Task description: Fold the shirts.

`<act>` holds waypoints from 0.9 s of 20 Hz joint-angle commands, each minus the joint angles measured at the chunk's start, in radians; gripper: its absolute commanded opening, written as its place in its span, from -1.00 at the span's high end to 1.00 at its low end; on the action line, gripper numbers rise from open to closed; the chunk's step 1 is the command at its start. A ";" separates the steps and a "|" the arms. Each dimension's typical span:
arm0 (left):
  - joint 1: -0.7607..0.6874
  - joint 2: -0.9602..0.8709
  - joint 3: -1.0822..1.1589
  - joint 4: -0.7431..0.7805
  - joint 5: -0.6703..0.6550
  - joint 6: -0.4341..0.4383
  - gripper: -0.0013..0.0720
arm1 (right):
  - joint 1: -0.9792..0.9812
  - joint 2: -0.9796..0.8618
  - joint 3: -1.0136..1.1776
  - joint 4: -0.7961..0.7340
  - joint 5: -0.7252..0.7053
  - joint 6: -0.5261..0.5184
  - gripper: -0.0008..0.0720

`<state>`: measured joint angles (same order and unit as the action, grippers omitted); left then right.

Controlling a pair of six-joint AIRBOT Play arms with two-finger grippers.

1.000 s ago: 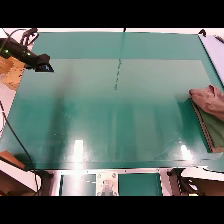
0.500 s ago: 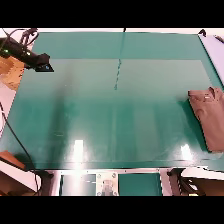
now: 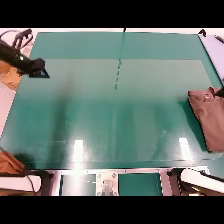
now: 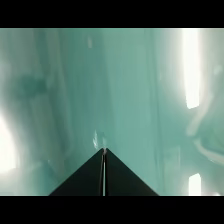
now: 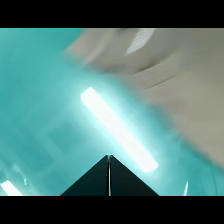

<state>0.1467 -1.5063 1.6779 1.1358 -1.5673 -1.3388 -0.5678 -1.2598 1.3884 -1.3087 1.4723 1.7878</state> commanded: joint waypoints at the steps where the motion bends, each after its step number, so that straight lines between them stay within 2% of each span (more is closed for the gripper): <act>1: 0.000 0.224 -0.319 0.011 0.056 -0.003 0.91 | 0.209 0.189 -0.299 0.019 -0.152 -0.054 0.92; 3: 0.000 0.365 -0.499 0.010 0.091 -0.003 0.91 | 0.352 0.298 -0.499 0.022 -0.212 -0.053 0.92; 6: 0.000 0.519 -0.665 0.011 0.138 -0.003 0.91 | 0.500 0.382 -0.658 0.070 -0.314 -0.053 0.92; 11: 0.000 0.541 -0.684 0.012 0.140 -0.003 0.90 | 0.610 0.388 -0.678 0.094 -0.324 -0.054 0.92; 18: 0.000 0.541 -0.684 0.009 0.146 -0.003 0.90 | 0.613 0.388 -0.678 0.093 -0.324 -0.054 0.91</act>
